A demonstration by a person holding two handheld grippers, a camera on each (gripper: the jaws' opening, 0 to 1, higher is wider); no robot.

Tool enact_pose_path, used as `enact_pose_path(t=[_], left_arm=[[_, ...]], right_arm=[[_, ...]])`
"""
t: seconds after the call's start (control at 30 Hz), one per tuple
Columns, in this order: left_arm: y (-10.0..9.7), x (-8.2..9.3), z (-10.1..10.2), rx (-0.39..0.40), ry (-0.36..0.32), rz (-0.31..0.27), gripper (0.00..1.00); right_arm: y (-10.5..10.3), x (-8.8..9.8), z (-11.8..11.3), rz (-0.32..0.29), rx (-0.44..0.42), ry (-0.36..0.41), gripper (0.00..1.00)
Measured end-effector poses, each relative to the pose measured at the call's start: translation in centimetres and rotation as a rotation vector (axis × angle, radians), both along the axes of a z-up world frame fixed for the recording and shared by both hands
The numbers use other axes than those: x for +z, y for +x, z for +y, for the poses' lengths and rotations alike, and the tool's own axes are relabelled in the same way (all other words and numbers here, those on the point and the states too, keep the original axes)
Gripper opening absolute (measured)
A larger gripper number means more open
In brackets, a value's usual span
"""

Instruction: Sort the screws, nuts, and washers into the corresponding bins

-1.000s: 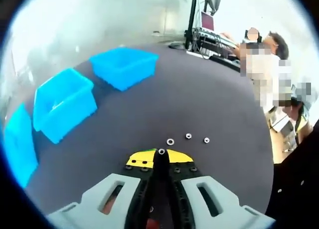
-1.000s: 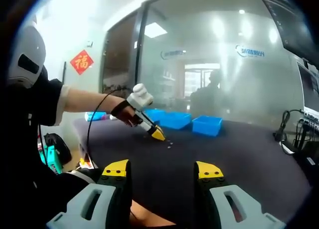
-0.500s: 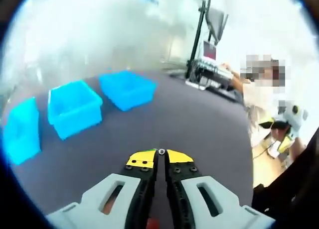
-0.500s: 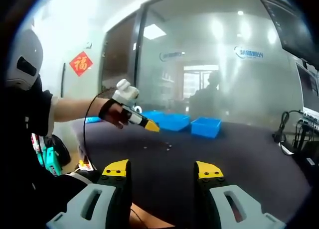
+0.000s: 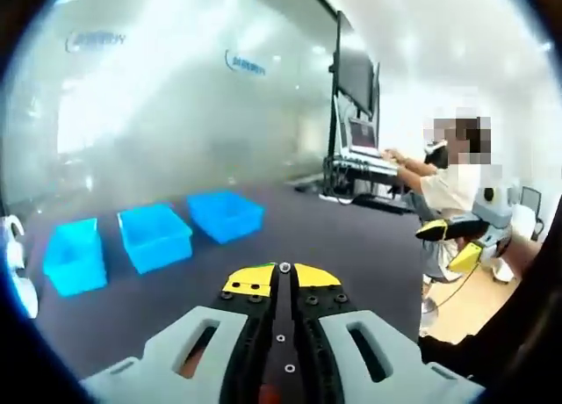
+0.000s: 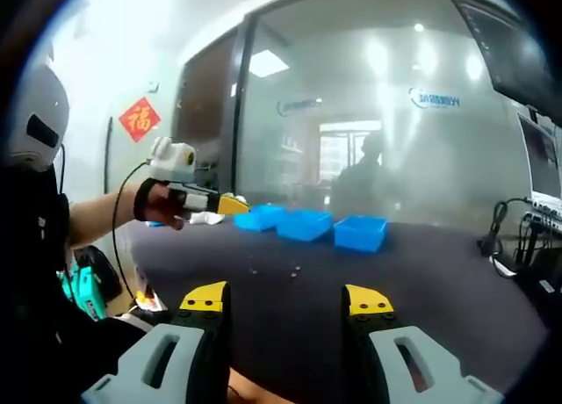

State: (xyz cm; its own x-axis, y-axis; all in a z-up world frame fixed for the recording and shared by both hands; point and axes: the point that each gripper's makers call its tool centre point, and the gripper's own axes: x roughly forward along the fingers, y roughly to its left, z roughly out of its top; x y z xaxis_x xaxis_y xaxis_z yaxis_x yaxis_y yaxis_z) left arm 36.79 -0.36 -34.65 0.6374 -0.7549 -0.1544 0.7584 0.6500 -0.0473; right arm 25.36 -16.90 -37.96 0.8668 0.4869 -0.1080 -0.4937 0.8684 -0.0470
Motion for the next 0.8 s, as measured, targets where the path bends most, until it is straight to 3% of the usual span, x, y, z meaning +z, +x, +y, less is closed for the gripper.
enact_pose_path(t=[0.1,0.3,0.4,0.67,0.8], left_arm=[[-0.9,0.2,1.1,0.032,-0.036,-0.022,0.05],[-1.0,0.2,4.5,0.173,-0.081,-0.049,0.05],[-1.0,0.5,6.2,0.258,-0.054,-0.118,0.05],[-0.7,1.1,8.3,0.340,-0.034,-0.169,0.05],[0.8,1.3,10.4,0.423,-0.022,-0.191,0.05]], right_arm=[[0.1,0.2,-0.1,-0.007,-0.006,0.010,0.46],[0.3,0.8,-0.2,-0.019,-0.015,0.025,0.46],[0.4,0.8,-0.2,-0.020,-0.017,0.027,0.46],[0.5,1.1,0.4,-0.024,0.000,0.034,0.46],[0.5,1.0,0.4,-0.021,0.003,0.035,0.45]])
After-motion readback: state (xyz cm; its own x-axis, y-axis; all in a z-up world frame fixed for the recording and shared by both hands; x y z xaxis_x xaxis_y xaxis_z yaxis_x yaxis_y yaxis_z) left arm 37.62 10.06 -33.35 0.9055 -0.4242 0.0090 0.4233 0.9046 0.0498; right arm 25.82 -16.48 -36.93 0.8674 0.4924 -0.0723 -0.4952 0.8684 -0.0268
